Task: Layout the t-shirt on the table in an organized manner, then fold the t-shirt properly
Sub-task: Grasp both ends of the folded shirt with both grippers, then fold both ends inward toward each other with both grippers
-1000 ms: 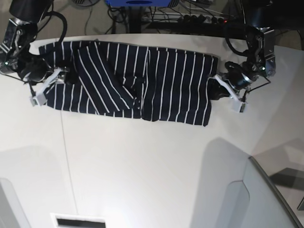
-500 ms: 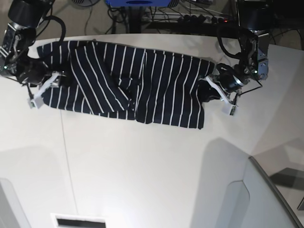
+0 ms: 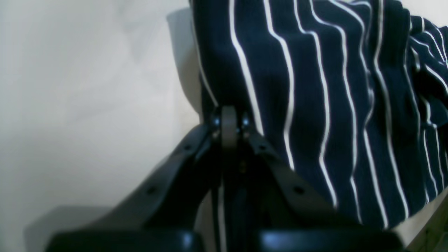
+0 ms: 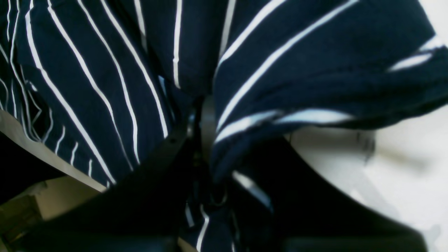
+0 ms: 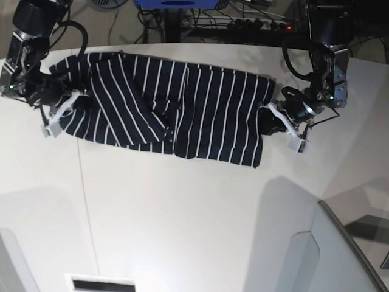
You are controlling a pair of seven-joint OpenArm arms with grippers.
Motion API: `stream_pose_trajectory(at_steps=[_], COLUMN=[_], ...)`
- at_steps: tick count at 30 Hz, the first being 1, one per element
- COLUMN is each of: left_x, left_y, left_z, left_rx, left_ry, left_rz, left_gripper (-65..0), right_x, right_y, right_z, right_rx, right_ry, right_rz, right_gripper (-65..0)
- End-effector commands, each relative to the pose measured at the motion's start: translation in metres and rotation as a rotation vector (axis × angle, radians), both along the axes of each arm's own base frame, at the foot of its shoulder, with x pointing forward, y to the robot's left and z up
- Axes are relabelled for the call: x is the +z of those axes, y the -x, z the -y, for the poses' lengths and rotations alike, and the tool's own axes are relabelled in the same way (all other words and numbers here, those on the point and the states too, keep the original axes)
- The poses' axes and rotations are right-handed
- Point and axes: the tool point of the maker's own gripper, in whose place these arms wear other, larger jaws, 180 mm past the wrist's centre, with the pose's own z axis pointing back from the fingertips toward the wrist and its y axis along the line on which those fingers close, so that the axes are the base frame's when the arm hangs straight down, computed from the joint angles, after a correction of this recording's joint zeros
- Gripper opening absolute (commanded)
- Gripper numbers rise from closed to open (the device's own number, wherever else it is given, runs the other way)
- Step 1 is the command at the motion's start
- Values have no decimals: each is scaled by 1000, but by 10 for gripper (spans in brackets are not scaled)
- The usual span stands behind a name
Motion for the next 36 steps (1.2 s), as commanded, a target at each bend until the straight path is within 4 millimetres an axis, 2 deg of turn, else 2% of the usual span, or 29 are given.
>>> stream_pose_trajectory(at_steps=[1,4,7,11,13,17,21,24,30,36], left_x=[9,-2,-3,0,2,2,2,4,10,16], left_y=[-11,-5,1,4,4,7,14,15,12,4], left_z=[0,20,47,72,77,103,130,153,170,175], left_rx=[0,-48,-128,-166,-171,-206,-284,-331,-353,-362], left_ry=[15,31,40,68,76,108,123,141,163,164], left_rz=[37,3,-2,8,12,10,7,8,21,38], left_gripper=[-650,-650,-650,-650,-650,-650,-650,-650,-650,-650], right_x=[8,21,36,61,71,86,94,92,99,102], right_y=[-6,-12,-15,-23,-26,-30,-35,-37,-49,-52], right_z=[7,13,19,23,22,15,-10,-32,-73,-97], right_rx=[13,29,66,94,106,122,180,225,299,334], right_ry=[34,72,125,187,207,230,224,191,142,106], right_rz=[20,52,52,93,103,124,151,158,214,229], right_gripper=[-641,-648,-648,-648,-648,-648,-648,-648,-648,-648])
